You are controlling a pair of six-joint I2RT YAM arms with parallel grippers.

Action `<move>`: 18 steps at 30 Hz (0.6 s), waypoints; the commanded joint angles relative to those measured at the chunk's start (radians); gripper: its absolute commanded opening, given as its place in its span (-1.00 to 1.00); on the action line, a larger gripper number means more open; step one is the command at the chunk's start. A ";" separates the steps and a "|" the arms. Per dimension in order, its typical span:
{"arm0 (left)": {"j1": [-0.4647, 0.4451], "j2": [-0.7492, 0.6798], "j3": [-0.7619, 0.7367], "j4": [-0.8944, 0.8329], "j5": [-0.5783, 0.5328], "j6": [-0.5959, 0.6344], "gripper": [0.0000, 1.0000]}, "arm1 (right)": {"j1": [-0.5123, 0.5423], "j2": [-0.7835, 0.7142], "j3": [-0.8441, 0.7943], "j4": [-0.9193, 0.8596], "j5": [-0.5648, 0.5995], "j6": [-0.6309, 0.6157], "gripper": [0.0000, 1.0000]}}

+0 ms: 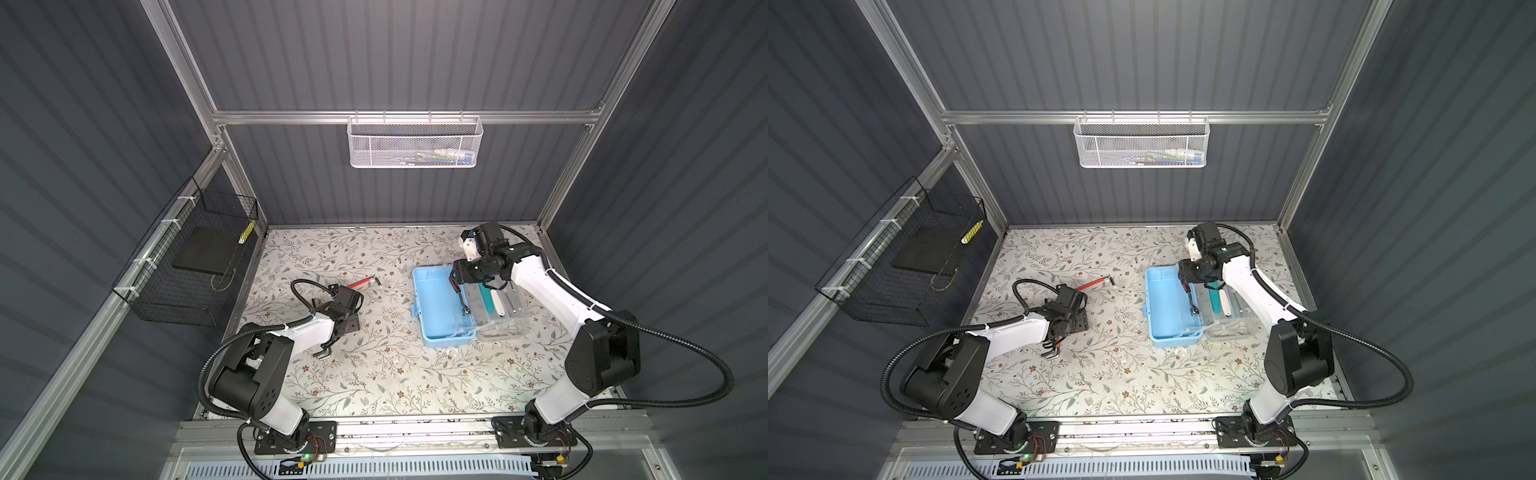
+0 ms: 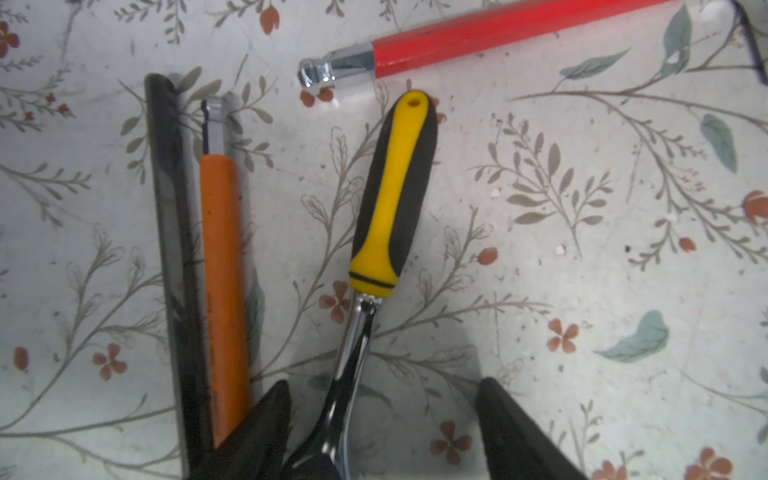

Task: Pack the tool kit
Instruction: 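Grasp the yellow-and-black ratchet with the left gripper while right releases, then carry the yellow ratchet toward the right gripper while right moves to meet it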

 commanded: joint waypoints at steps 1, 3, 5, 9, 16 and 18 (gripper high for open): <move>0.006 0.025 0.033 0.009 0.043 0.042 0.14 | 0.003 -0.021 -0.008 0.002 -0.008 0.000 0.17; 0.006 0.035 0.041 0.011 0.083 0.075 -0.07 | 0.003 -0.025 -0.008 0.004 -0.007 0.002 0.18; 0.005 0.043 0.041 0.017 0.101 0.086 -0.28 | 0.003 -0.028 -0.008 0.005 -0.008 0.000 0.18; 0.005 0.057 0.033 0.044 0.148 0.100 -0.58 | 0.003 -0.032 -0.007 0.005 -0.010 0.002 0.18; -0.002 0.047 -0.008 0.115 0.292 0.059 -1.00 | 0.003 -0.047 -0.014 0.011 -0.024 0.012 0.18; -0.016 0.031 -0.021 0.133 0.308 0.036 -1.00 | 0.004 -0.052 -0.018 0.018 -0.033 0.021 0.18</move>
